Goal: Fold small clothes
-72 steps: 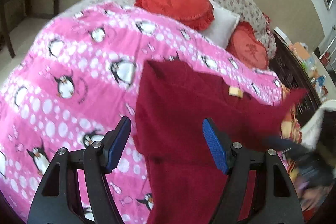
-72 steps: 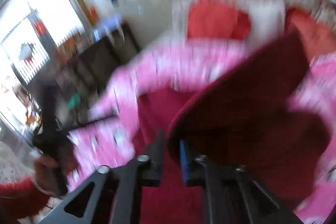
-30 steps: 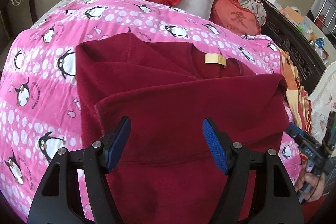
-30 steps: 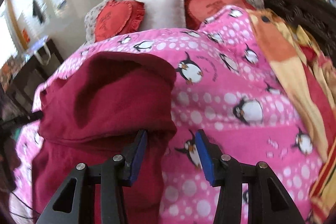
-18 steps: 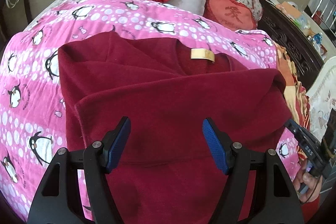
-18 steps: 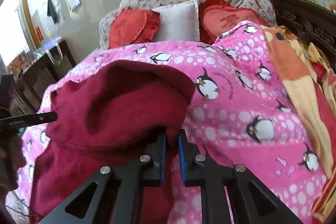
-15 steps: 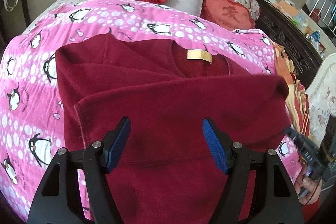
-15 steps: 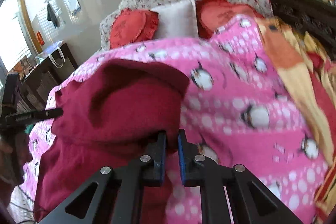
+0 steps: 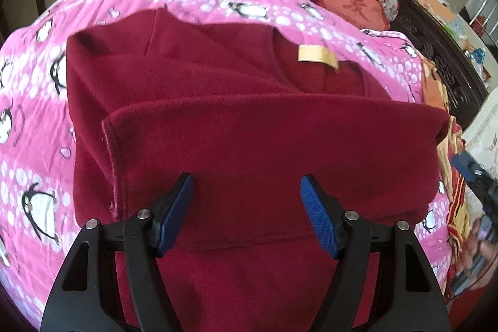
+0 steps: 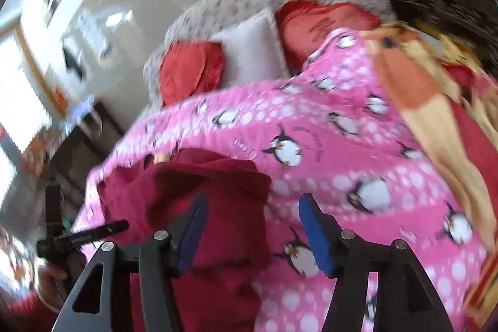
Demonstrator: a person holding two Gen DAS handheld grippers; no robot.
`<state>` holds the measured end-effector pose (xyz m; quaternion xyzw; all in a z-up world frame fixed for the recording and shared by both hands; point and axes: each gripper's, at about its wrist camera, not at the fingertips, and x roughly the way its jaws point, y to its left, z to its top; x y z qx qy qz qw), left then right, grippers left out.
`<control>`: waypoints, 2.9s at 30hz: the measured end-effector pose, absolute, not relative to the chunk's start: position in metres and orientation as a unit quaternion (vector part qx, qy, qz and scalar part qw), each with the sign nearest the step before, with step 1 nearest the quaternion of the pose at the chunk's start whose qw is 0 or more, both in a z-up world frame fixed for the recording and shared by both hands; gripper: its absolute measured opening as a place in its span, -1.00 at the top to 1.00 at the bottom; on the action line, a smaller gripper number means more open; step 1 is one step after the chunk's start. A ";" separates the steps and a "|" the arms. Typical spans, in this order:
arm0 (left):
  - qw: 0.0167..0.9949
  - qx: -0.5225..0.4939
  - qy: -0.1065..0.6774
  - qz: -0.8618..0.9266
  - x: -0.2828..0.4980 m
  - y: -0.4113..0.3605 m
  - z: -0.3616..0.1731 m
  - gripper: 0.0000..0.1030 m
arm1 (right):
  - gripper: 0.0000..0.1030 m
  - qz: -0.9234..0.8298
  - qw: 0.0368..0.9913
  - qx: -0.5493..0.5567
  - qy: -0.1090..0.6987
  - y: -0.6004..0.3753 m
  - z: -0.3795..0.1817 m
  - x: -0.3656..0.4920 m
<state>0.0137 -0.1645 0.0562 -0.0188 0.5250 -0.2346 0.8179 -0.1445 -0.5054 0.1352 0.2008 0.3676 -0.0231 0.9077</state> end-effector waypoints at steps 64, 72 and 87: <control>0.840 0.035 0.454 -0.296 0.030 -0.113 0.091 0.83 | 0.03 0.014 0.839 0.364 0.404 -0.496 0.097 -0.171; 0.848 0.001 0.418 -0.327 0.012 -0.115 0.151 0.91 | 0.03 0.039 0.850 0.348 0.393 -0.480 0.109 -0.177; 0.841 0.010 0.354 -0.409 -0.016 -0.183 0.278 0.91 | -0.32 0.060 0.870 0.305 0.383 -0.455 0.117 -0.188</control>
